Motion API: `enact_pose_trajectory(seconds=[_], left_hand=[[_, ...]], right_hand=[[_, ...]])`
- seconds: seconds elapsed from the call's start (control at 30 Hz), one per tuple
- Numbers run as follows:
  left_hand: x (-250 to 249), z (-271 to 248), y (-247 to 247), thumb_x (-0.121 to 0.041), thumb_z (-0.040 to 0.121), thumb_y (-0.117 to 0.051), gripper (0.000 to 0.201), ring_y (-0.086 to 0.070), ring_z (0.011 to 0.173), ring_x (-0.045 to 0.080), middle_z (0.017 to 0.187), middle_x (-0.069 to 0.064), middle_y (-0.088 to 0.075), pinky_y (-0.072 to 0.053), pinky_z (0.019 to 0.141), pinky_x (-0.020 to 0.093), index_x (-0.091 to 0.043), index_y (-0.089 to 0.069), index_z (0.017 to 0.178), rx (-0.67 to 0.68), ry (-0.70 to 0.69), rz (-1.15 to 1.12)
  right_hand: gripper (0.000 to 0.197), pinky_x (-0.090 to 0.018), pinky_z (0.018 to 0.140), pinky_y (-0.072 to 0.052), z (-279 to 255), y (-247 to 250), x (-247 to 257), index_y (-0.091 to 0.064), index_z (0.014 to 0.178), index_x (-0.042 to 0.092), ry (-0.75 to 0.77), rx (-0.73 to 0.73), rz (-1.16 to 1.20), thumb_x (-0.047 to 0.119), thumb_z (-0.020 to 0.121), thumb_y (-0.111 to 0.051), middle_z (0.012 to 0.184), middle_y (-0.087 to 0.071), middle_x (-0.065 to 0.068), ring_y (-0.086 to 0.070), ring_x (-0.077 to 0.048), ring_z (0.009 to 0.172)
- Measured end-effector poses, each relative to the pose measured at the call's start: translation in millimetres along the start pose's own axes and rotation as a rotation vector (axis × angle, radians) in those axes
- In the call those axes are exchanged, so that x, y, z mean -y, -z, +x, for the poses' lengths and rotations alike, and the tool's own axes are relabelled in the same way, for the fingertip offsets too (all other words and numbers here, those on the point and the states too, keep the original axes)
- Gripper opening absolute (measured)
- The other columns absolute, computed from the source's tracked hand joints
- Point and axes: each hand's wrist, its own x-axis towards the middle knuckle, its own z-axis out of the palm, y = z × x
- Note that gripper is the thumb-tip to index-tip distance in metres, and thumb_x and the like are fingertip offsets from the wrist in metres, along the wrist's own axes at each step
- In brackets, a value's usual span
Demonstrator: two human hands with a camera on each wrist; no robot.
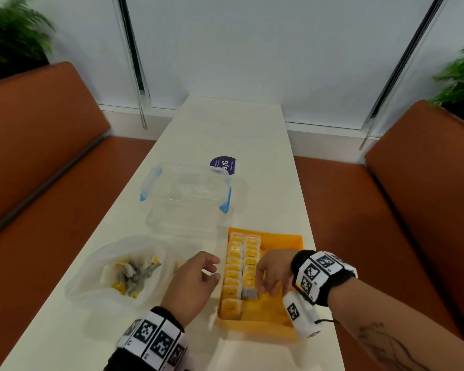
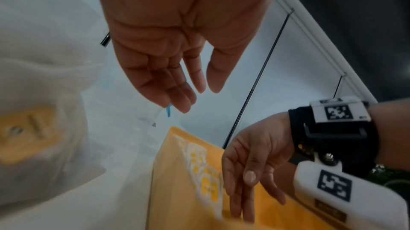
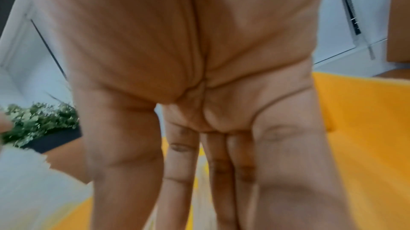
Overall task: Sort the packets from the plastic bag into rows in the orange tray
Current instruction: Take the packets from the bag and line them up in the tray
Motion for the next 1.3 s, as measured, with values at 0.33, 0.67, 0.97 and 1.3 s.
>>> enact_pose_trajectory(seconds=[0.33,0.67,0.97,1.3], left_hand=[[6,-23,142,-0.029,0.073,-0.075,0.050,-0.049,0.111,0.019,0.122,-0.002,-0.051,-0.041,0.090,0.034,-0.030,-0.053,0.118,-0.419,0.144,0.434],[93,-13,167,-0.006,0.074,-0.064,0.025,-0.054,0.068,0.018,0.082,0.006,-0.059,-0.042,0.058,0.028,-0.016,-0.052,0.093,-0.047,0.436,0.181],[90,-19,175,0.007,0.074,-0.050,0.036,-0.055,0.062,0.005,0.072,-0.007,-0.058,-0.040,0.048,0.014,-0.029,-0.047,0.079,0.066,0.198,-0.022],[113,-18,174,-0.013,0.083,-0.059,0.019,-0.058,0.073,0.004,0.082,-0.011,-0.061,-0.038,0.052,0.014,-0.025,-0.048,0.092,0.030,0.162,0.011]], right_hand=[[0.016,-0.021,0.041,-0.044,-52,23,63,-0.059,0.090,0.005,0.259,-0.332,0.248,0.020,0.088,-0.064,0.059,-0.060,-0.006,-0.049,-0.012,0.034],[0.023,-0.030,0.067,-0.043,46,-48,236,-0.063,0.100,-0.007,0.355,-0.265,-0.309,0.010,0.090,-0.050,0.087,-0.058,-0.015,-0.054,-0.027,0.080],[0.034,-0.038,0.105,-0.036,102,-78,273,-0.051,0.126,0.010,0.075,-0.478,-0.315,0.024,0.095,-0.047,0.130,-0.050,-0.012,-0.047,-0.029,0.122],[0.047,-0.045,0.113,-0.026,118,-98,272,-0.039,0.139,0.014,0.141,-0.572,-0.324,0.021,0.094,-0.049,0.148,-0.036,-0.012,-0.031,-0.030,0.138]])
